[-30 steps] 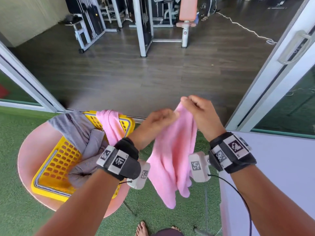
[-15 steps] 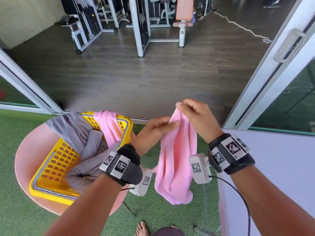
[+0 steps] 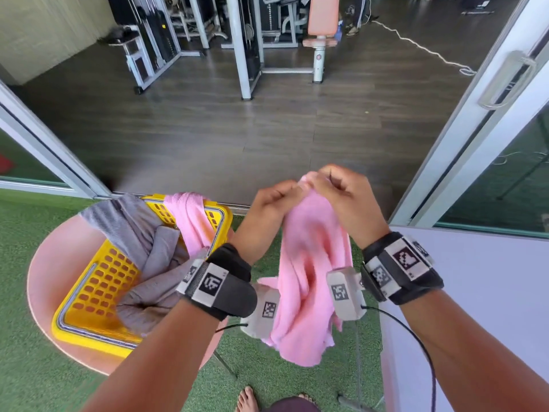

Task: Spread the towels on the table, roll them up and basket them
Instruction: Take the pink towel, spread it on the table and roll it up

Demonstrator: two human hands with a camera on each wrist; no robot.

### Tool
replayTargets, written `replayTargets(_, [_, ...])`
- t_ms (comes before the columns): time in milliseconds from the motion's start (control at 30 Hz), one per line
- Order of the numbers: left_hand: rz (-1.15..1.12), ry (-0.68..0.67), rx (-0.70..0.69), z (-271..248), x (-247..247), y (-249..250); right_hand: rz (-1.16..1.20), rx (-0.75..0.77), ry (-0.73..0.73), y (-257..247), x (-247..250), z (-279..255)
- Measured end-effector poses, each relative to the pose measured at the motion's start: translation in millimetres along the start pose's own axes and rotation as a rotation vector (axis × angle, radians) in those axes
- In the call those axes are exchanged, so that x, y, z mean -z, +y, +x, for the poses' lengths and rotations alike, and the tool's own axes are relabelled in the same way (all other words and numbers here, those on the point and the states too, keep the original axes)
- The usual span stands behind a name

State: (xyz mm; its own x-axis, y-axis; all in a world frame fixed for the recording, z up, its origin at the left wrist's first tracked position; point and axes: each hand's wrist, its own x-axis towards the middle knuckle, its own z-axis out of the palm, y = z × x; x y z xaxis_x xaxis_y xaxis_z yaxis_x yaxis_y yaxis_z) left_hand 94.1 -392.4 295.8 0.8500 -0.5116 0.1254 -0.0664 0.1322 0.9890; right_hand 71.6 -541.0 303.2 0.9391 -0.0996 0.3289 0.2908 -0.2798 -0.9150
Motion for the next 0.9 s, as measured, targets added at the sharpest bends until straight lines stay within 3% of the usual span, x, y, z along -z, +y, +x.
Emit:
replayTargets(100, [-0.138,0.194,-0.066,11.8,18.2,14.6,-0.041,-0.083,-0.102,17.2,-1.5,-18.1])
replayTargets(133, [-0.138,0.203,-0.066,13.3,24.2,15.9,-0.064,-0.099,-0.14,21.3,-0.1,-21.9])
replayTargets(200, [-0.078,0.123,-0.02,10.8,26.7,13.6,-0.088,-0.07,-0.14,18.8,6.2,-19.4])
replayTargets(333, [0.2,-0.157,0.044,0.9,13.1,1.2,-0.069,0.025,-0.068,-3.5,13.5,2.1])
replayTargets(367, [0.198,-0.169,0.041,1.7,10.8,0.6,-0.059,0.026,-0.087,-6.1,11.1,4.7])
replayTargets(433, [0.135,-0.102,0.006,3.5,10.7,7.8,-0.036,0.01,-0.121,-3.2,4.2,2.6])
replayTargets(600, [-0.025,0.212,-0.061,11.0,20.4,15.7,-0.03,-0.066,-0.19,18.8,-2.6,-14.9])
replayTargets(667, [0.004,0.149,-0.003,8.3,18.3,8.7,-0.044,-0.042,-0.125,13.3,2.0,-8.8])
replayTargets(767, [0.132,-0.106,0.123,-1.8,5.4,-4.2,-0.065,0.029,-0.018,-3.3,9.6,8.3])
replayTargets(833, [0.103,-0.07,0.102,-1.9,2.7,-0.9,-0.064,0.036,-0.028,-8.2,7.8,12.2])
replayTargets(900, [0.016,0.063,0.026,4.1,6.6,10.6,-0.034,-0.014,-0.044,-2.0,2.3,6.0])
